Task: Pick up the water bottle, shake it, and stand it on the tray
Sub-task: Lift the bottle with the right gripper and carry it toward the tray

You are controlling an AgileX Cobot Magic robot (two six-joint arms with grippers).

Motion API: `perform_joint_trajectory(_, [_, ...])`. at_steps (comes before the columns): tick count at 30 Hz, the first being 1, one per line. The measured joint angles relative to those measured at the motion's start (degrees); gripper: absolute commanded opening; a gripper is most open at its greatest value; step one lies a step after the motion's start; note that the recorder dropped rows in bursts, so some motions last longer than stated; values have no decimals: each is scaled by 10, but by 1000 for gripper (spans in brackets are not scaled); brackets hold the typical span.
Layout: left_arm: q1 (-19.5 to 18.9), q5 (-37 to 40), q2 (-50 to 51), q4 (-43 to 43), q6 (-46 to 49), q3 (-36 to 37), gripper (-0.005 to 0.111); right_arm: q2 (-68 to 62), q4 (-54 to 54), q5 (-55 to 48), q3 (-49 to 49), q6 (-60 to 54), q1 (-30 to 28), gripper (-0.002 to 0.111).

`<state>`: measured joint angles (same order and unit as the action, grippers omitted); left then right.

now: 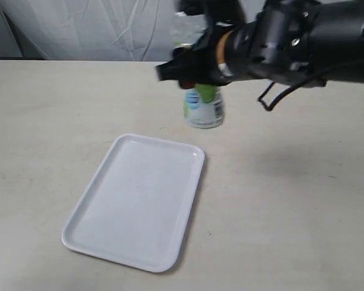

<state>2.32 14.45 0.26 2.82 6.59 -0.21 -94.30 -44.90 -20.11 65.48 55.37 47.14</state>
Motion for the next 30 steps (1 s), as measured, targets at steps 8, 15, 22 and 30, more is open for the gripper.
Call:
perform_joint_trajectory(8, [0, 0, 0, 0, 0, 0, 0, 52, 258, 146, -59, -248, 13, -1])
perform_joint_trajectory(15, [0, 0, 0, 0, 0, 0, 0, 62, 261, 101, -84, -322, 44, -1])
perform_joint_trajectory(22, [0, 0, 0, 0, 0, 0, 0, 72, 201, 99, -107, -205, -23, -1])
perform_joint_trajectory(30, [0, 0, 0, 0, 0, 0, 0, 116, 173, 109, -90, -178, -16, -1])
